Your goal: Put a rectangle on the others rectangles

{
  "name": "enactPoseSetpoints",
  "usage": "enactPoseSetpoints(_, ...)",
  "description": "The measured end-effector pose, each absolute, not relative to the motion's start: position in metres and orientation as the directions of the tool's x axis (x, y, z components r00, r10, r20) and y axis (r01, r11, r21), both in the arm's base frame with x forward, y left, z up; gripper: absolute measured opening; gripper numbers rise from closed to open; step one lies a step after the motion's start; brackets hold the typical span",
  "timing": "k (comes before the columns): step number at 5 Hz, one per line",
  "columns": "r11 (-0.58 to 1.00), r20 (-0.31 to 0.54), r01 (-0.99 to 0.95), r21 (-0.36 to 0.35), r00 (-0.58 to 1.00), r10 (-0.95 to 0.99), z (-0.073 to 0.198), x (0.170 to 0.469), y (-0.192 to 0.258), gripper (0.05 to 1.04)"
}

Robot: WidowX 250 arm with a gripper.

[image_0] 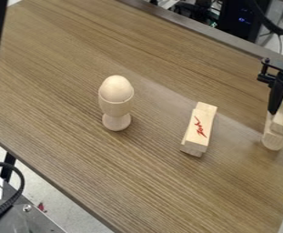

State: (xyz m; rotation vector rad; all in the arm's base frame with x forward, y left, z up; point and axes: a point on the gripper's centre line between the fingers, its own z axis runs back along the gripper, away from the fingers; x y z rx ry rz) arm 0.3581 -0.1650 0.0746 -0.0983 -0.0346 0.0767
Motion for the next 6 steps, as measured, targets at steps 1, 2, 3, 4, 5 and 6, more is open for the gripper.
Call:
enactPoseSetpoints(1,0.992,0.051,-0.078,-0.094,0.995,0.083,0.075,0.361,-0.164,0.627)
enactPoseSetpoints(2,0.993,0.059,-0.078,-0.089,0.995,0.083,0.074,0.362,-0.163,0.922)
enactPoseSetpoints(3,0.993,0.053,-0.084,-0.086,0.995,0.089,0.072,0.360,-0.163,1.005)
enactPoseSetpoints(4,0.992,0.053,-0.087,-0.087,0.994,0.092,0.072,0.360,-0.163,1.000)
enactPoseSetpoints(5,0.992,0.081,-0.083,-0.092,0.993,0.091,0.084,0.359,-0.161,1.000)
enactPoseSetpoints(6,0.991,0.154,-0.086,-0.106,0.983,0.102,0.118,0.355,-0.159,1.000)
